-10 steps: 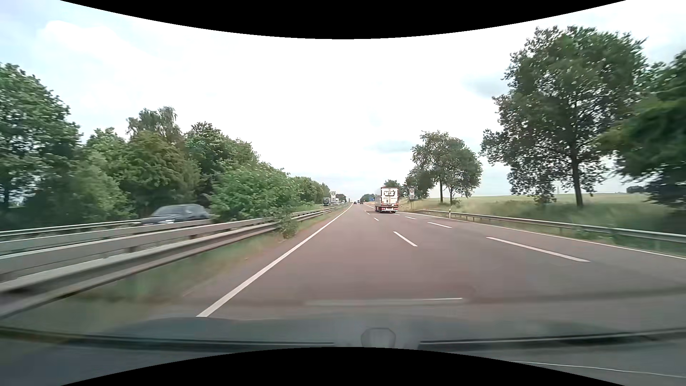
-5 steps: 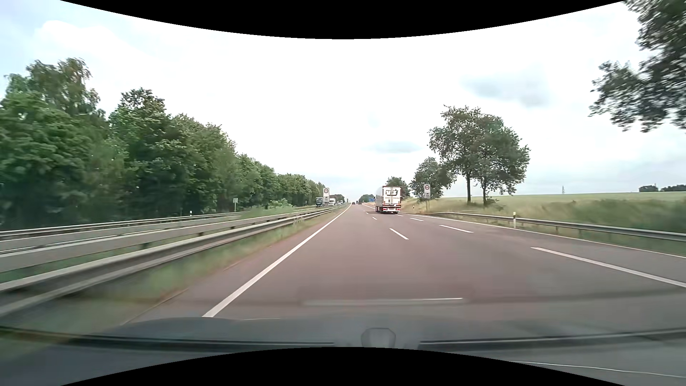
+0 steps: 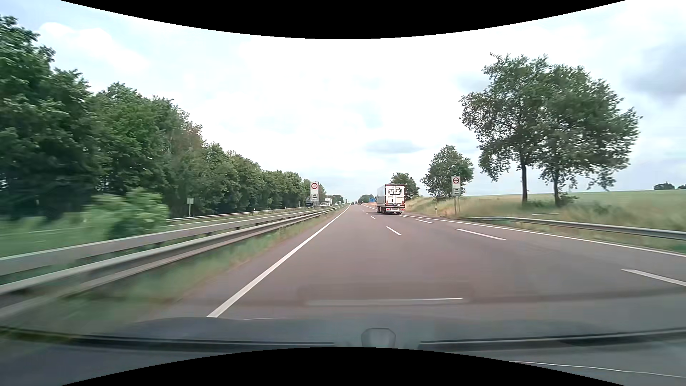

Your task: Follow the waypoints while adhering to traffic rules and regulations

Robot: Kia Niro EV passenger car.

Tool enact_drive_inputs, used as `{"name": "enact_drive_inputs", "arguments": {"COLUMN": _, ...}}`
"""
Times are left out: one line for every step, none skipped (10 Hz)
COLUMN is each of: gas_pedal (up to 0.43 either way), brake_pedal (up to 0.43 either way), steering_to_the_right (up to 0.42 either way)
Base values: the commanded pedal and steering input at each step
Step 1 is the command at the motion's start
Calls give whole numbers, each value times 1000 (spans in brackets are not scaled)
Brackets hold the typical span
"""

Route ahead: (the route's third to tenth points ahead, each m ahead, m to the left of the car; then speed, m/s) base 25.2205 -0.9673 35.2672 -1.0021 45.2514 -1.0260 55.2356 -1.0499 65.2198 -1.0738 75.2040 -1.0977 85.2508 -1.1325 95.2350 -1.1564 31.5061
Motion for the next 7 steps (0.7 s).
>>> {"name": "enact_drive_inputs", "arguments": {"gas_pedal": 248, "brake_pedal": 0, "steering_to_the_right": -2}}
{"name": "enact_drive_inputs", "arguments": {"gas_pedal": 248, "brake_pedal": 0, "steering_to_the_right": -2}}
{"name": "enact_drive_inputs", "arguments": {"gas_pedal": 248, "brake_pedal": 0, "steering_to_the_right": -3}}
{"name": "enact_drive_inputs", "arguments": {"gas_pedal": 248, "brake_pedal": 0, "steering_to_the_right": -3}}
{"name": "enact_drive_inputs", "arguments": {"gas_pedal": 248, "brake_pedal": 0, "steering_to_the_right": -3}}
{"name": "enact_drive_inputs", "arguments": {"gas_pedal": 248, "brake_pedal": 0, "steering_to_the_right": -2}}
{"name": "enact_drive_inputs", "arguments": {"gas_pedal": 248, "brake_pedal": 0, "steering_to_the_right": -2}}
